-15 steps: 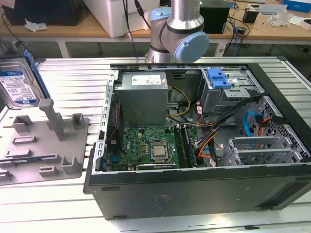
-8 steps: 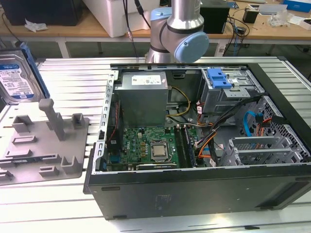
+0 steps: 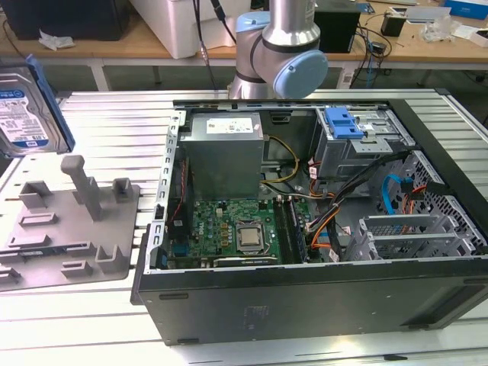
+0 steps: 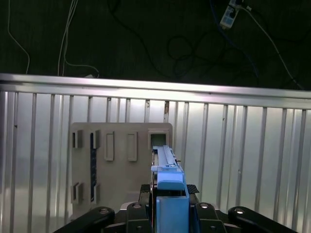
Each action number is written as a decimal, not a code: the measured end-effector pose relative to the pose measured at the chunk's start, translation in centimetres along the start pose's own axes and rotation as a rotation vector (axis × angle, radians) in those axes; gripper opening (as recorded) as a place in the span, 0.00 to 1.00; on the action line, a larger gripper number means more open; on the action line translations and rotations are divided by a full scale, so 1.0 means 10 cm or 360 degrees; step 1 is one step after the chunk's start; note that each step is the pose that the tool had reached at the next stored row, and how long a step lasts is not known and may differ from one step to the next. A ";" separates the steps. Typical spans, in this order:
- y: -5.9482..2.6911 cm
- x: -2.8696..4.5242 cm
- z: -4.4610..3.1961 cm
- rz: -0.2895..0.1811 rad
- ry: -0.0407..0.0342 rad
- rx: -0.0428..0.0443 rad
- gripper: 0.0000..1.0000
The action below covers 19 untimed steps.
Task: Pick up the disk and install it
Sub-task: 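Pick up the disk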
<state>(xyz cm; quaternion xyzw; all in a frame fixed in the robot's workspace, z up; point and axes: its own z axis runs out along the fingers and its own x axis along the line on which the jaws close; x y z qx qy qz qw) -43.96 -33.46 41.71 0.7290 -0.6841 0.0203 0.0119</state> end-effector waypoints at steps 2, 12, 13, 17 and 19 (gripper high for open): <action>0.000 0.001 -0.031 0.0000 0.0000 0.0000 0.36; -0.002 0.007 -0.197 0.0000 0.0000 0.0001 0.36; -0.002 0.008 -0.215 0.0000 0.0000 0.0001 0.36; -0.003 0.011 -0.311 0.0000 0.0000 0.0001 0.36; -0.004 0.015 -0.402 0.0000 0.0000 0.0001 0.36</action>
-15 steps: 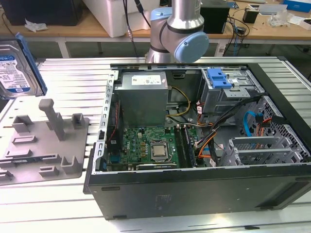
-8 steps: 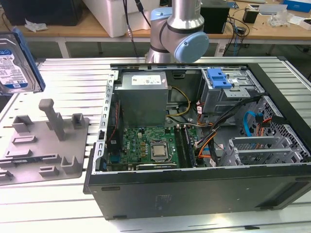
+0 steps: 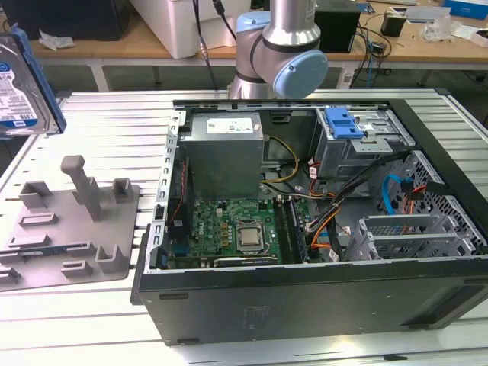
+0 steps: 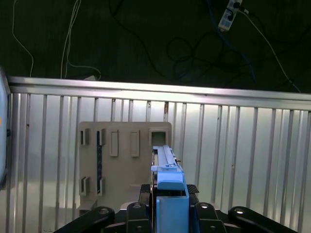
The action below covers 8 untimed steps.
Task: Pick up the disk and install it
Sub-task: 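Pick up the disk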
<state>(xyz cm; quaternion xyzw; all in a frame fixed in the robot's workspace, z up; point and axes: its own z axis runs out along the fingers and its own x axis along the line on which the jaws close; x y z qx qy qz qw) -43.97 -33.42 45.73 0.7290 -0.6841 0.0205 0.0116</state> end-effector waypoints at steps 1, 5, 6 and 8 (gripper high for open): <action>0.000 0.001 -0.024 0.0000 0.0000 0.0000 0.36; -0.002 0.005 -0.128 0.0000 0.0000 0.0000 0.36; -0.002 0.006 -0.146 0.0000 0.0000 0.0000 0.36; -0.002 0.008 -0.185 0.0000 0.0000 0.0000 0.36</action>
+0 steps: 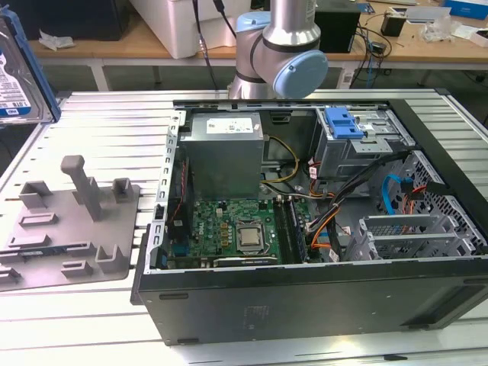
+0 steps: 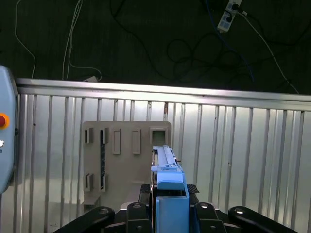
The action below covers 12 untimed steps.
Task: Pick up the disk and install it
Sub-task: 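Pick up the disk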
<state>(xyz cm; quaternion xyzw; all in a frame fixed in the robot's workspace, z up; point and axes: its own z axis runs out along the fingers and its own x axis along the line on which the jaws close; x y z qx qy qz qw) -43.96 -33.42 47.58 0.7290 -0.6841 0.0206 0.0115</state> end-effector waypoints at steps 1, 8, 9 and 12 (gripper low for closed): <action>0.000 0.000 0.000 0.0000 0.0000 0.0000 0.36; 0.000 0.000 -0.002 0.0000 0.0000 0.0000 0.36; 0.000 0.000 -0.002 0.0000 0.0000 0.0000 0.36; -0.018 0.003 -0.002 0.0000 0.0000 0.0000 0.36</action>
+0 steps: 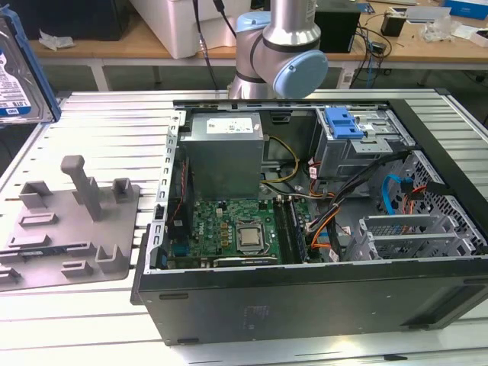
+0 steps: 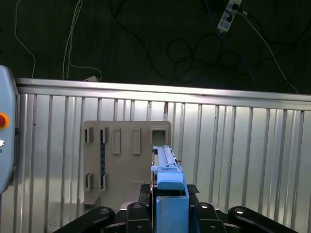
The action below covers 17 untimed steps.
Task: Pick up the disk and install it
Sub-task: 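Pick up the disk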
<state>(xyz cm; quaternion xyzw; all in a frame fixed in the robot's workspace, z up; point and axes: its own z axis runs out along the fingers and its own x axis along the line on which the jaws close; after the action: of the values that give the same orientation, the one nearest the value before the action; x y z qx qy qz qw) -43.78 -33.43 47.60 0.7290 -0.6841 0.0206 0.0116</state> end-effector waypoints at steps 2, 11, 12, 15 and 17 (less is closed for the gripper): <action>-0.016 0.003 0.000 0.0000 0.0000 0.0000 0.36; -0.224 0.054 -0.005 0.0000 0.0000 0.0000 0.36; -0.294 0.080 -0.008 0.0000 0.0000 -0.0001 0.36; -0.426 0.128 -0.012 0.0000 -0.0001 -0.0001 0.36; -0.517 0.163 -0.017 0.0000 -0.0001 -0.0002 0.36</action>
<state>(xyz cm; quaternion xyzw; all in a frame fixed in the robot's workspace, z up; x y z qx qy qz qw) -38.52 -34.71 47.90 0.7290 -0.6841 0.0199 0.0118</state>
